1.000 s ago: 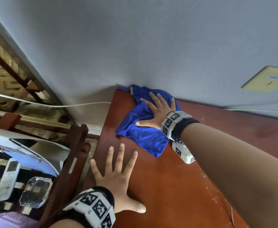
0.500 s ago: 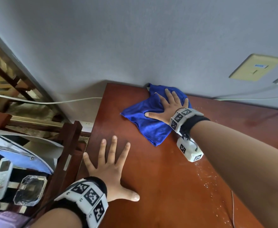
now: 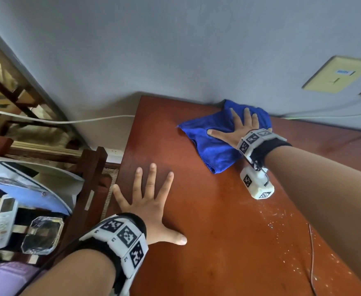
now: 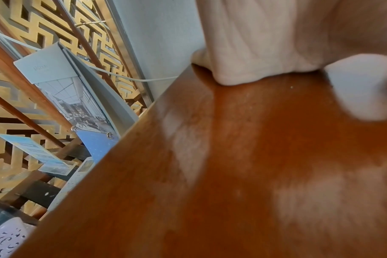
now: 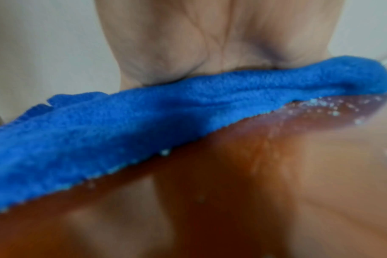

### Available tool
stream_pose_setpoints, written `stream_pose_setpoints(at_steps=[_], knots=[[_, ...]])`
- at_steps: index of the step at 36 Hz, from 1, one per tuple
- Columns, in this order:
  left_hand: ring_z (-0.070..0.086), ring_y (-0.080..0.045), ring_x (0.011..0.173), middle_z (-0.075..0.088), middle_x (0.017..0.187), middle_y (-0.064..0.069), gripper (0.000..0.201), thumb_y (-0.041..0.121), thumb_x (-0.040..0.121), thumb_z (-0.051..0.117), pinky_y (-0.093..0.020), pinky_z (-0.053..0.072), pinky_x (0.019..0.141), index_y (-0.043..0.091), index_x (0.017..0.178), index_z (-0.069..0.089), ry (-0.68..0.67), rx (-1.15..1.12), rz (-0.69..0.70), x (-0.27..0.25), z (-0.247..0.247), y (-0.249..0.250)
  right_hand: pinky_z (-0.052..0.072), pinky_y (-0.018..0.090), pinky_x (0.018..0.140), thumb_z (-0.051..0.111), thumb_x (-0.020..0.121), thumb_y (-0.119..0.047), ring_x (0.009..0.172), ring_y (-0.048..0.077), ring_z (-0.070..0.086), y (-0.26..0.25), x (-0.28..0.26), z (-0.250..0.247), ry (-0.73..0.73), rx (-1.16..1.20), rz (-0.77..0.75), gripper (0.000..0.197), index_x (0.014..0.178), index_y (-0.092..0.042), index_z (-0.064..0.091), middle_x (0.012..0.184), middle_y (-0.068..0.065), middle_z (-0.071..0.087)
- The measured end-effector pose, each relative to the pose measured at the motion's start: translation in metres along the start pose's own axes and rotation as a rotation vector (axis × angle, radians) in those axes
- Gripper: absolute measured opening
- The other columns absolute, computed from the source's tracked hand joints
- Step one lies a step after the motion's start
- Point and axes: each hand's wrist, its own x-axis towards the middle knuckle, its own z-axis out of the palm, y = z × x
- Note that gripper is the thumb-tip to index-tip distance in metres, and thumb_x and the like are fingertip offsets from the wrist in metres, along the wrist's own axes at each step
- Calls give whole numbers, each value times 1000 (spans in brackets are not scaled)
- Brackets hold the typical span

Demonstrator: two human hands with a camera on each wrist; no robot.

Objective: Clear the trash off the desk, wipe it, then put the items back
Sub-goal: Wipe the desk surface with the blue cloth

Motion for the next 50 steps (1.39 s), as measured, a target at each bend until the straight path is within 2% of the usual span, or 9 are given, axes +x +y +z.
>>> stream_pose_setpoints(at_steps=[3, 9, 14, 26, 30, 33, 39, 44, 50], knots=[[-55, -30, 121, -67, 123, 1, 139, 86, 53, 60, -72, -19, 98, 42, 124, -50, 9, 5, 1, 0, 1, 0, 1, 64, 111, 18, 33, -105, 145, 28, -16, -4, -3, 1, -24, -15, 57, 130, 144, -47, -16, 156, -2, -23], [-53, -30, 124, -63, 128, 1, 138, 86, 51, 60, -73, -16, 100, 43, 122, -50, 28, 6, -3, 0, 2, -1, -3, 61, 113, 16, 39, -105, 141, 43, -17, -8, -34, 4, -112, -128, 67, 115, 130, -54, -33, 150, 6, -32], [-51, -30, 126, -60, 132, 1, 137, 87, 50, 60, -74, -13, 101, 44, 121, -49, 61, 5, 2, 0, 4, -1, 8, 67, 109, 12, 17, -106, 143, 39, -14, -9, -53, 20, -92, -18, 197, 145, 143, -43, -24, 156, 10, -23], [-49, -28, 129, -56, 137, 2, 140, 86, 47, 63, -72, -14, 103, 45, 133, -39, 134, -17, 0, -1, 9, -2, 8, 68, 108, 9, 15, -103, 142, 39, -19, 1, -107, 53, -105, 17, 218, 144, 140, -42, -28, 155, 10, -26], [-45, -27, 132, -51, 142, 3, 139, 86, 47, 63, -71, -14, 103, 44, 138, -34, 186, -31, 8, -3, 11, -2, 8, 69, 107, 21, 39, -103, 141, 41, -21, 7, -125, 60, -121, 2, 187, 122, 126, -44, -39, 152, 13, -30], [-38, -26, 137, -41, 149, 2, 134, 85, 50, 62, -71, -11, 106, 43, 143, -25, 274, -39, 18, -7, 18, -2, 7, 68, 108, 12, 23, -103, 141, 40, -21, 11, -133, 68, -99, 13, 191, 138, 139, -41, -30, 153, 11, -29], [-34, -27, 140, -37, 152, -1, 109, 83, 72, 40, -70, -7, 107, 35, 147, -22, 414, -1, 5, -38, 51, 5, 8, 69, 107, 15, 29, -103, 141, 40, -21, 19, -159, 80, -97, 23, 185, 136, 141, -39, -29, 153, 11, -30], [-36, -27, 139, -44, 148, -1, 100, 82, 77, 30, -68, -8, 109, 37, 142, -30, 382, 14, 25, -75, 96, 9, 8, 69, 107, 6, 18, -101, 141, 40, -20, 23, -180, 88, -96, 27, 189, 142, 141, -39, -28, 153, 11, -29], [-35, -28, 139, -51, 139, -4, 86, 74, 86, 24, -61, -10, 112, 40, 138, -36, 279, -61, -38, -114, 153, 13, 9, 69, 107, 9, 30, -104, 142, 41, -18, 30, -209, 105, -80, 23, 187, 134, 141, -39, -27, 154, 12, -26]])
